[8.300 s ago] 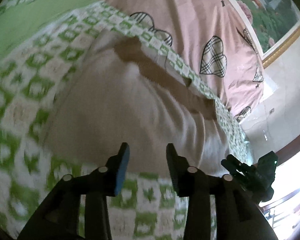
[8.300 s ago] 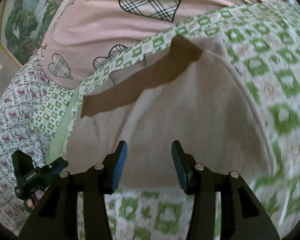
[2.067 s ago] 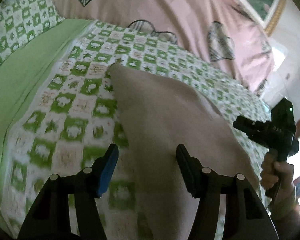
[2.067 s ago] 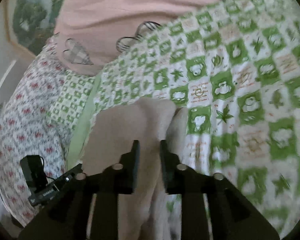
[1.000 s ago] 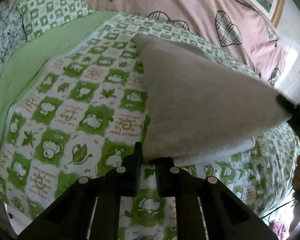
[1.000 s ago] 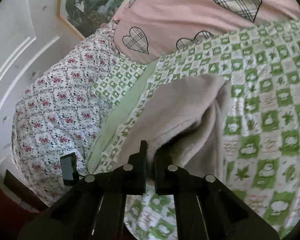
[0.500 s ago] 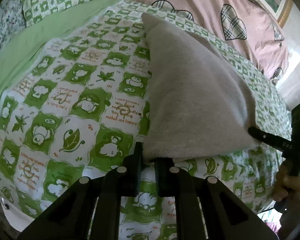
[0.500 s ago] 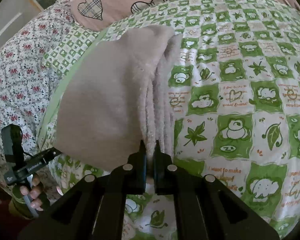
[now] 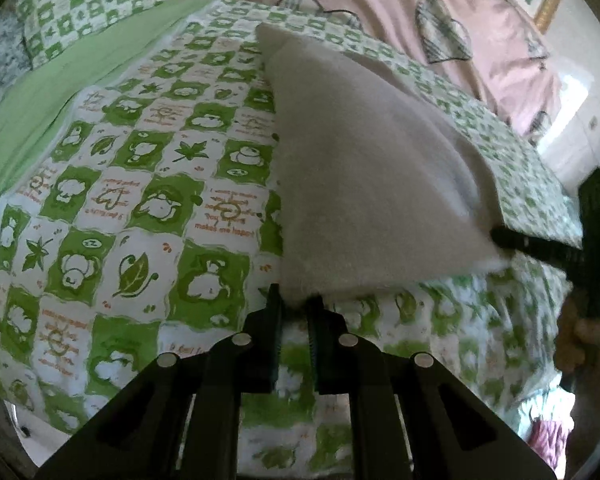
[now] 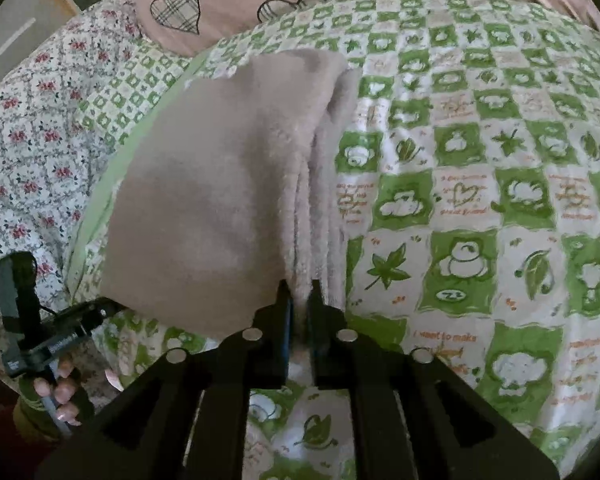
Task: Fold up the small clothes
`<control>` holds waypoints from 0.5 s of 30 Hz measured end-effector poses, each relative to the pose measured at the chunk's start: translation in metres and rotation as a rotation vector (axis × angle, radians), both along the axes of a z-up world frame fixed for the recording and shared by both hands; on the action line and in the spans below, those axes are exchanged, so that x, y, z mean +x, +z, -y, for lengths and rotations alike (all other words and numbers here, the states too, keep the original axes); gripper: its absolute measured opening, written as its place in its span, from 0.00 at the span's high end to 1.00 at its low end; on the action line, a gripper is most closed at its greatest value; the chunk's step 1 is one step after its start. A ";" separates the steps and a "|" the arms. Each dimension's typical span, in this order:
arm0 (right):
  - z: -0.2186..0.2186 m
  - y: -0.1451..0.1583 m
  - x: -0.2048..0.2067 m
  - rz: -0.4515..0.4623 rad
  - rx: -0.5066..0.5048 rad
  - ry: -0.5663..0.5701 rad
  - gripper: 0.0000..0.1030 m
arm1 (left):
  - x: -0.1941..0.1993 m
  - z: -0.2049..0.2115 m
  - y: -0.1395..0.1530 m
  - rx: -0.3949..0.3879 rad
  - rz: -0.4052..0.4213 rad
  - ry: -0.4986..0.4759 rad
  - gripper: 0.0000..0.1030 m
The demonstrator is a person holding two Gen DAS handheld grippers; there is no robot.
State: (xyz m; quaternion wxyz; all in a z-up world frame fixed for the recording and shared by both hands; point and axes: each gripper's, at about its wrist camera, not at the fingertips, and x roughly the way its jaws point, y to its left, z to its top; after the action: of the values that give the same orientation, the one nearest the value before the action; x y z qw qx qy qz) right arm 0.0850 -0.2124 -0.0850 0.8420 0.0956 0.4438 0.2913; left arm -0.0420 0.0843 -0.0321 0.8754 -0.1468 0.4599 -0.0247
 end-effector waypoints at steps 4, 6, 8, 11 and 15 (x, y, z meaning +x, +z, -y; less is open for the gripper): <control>0.018 0.020 0.004 0.024 0.088 -0.039 0.54 | -0.014 -0.013 0.023 -0.045 0.064 -0.051 0.84; 0.024 0.027 0.016 0.020 0.145 -0.054 0.54 | -0.015 -0.017 0.040 -0.045 0.116 -0.065 0.81; 0.023 0.032 0.030 0.018 0.179 -0.071 0.54 | -0.012 -0.018 0.051 -0.048 0.156 -0.066 0.79; 0.013 0.033 0.051 0.007 0.204 -0.082 0.54 | 0.002 -0.016 0.058 -0.086 0.186 -0.068 0.76; -0.003 0.022 0.085 -0.079 0.254 -0.071 0.54 | 0.019 -0.006 0.051 -0.131 0.189 -0.096 0.76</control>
State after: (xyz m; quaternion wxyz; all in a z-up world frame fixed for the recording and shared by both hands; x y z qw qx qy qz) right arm 0.1703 -0.2093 -0.0634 0.8149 0.2282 0.4324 0.3114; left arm -0.0232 0.0898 0.0188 0.9012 -0.1787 0.3790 -0.1105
